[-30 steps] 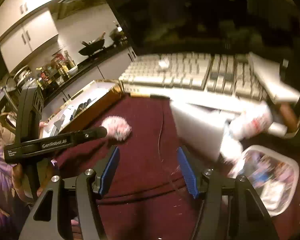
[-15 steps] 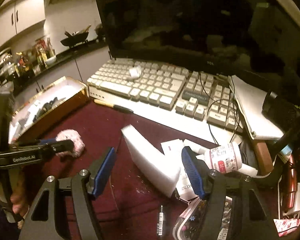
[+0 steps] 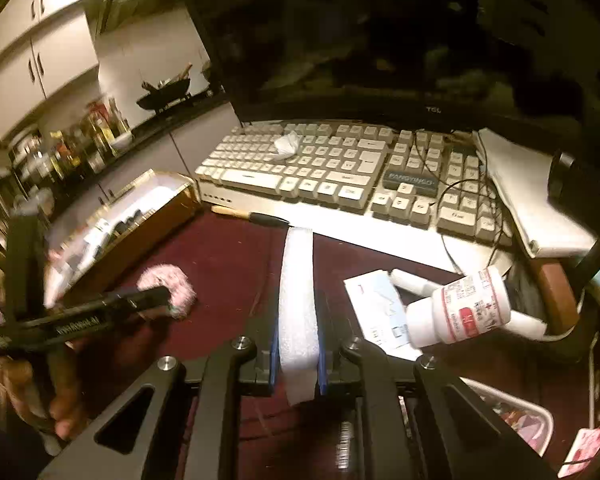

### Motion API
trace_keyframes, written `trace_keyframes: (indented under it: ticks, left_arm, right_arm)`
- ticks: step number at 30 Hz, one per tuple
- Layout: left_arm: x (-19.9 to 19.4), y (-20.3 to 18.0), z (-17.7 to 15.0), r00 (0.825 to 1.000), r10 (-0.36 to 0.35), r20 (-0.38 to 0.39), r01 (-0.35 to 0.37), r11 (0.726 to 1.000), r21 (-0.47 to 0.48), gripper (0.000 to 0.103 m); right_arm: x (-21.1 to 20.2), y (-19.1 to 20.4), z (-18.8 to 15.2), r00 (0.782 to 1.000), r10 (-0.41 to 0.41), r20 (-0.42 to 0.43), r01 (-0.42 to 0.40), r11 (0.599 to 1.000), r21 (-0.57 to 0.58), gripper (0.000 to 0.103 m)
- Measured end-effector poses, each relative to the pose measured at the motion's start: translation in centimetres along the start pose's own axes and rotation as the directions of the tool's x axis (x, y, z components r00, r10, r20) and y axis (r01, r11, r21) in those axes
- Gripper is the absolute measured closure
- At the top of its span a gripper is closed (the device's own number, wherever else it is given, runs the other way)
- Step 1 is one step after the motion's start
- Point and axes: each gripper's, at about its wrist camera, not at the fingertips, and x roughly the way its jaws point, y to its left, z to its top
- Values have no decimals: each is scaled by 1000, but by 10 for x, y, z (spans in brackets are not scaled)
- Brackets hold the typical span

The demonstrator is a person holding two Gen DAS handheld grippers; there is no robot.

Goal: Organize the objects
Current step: 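Grasp the white foam block with the right tool while the left tool holds the plush, then carry the plush and foam block over the white tray and open both tools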

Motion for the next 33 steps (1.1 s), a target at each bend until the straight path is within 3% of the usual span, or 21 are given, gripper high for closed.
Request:
trace_keyframes:
  ticks: [5,10,18,23,33]
  left_arm:
    - [-27,4,2,998,-28,61,31,999,-35,79]
    - [-52,21,11,997,-55,55,61,992,-109,79]
    - [-95,40,28,989,-21,145,41,990,-138,79]
    - [-111,60,40,985,-17,173,48,982,-180,79]
    - [-118,113,62,985,67,161,-24,965,-260,79]
  right_arm:
    - [-2,25,14,999,49,16,-49,998,49,90]
    - [9,55,24,989,150,-13,-148,985,92,90]
    - [19,119,39,969,246,-17,-246,969,27,90]
    - [43,151,49,951,300,-67,-299,954,27,90]
    - [90,185,60,936,328,-128,-325,945,41,90]
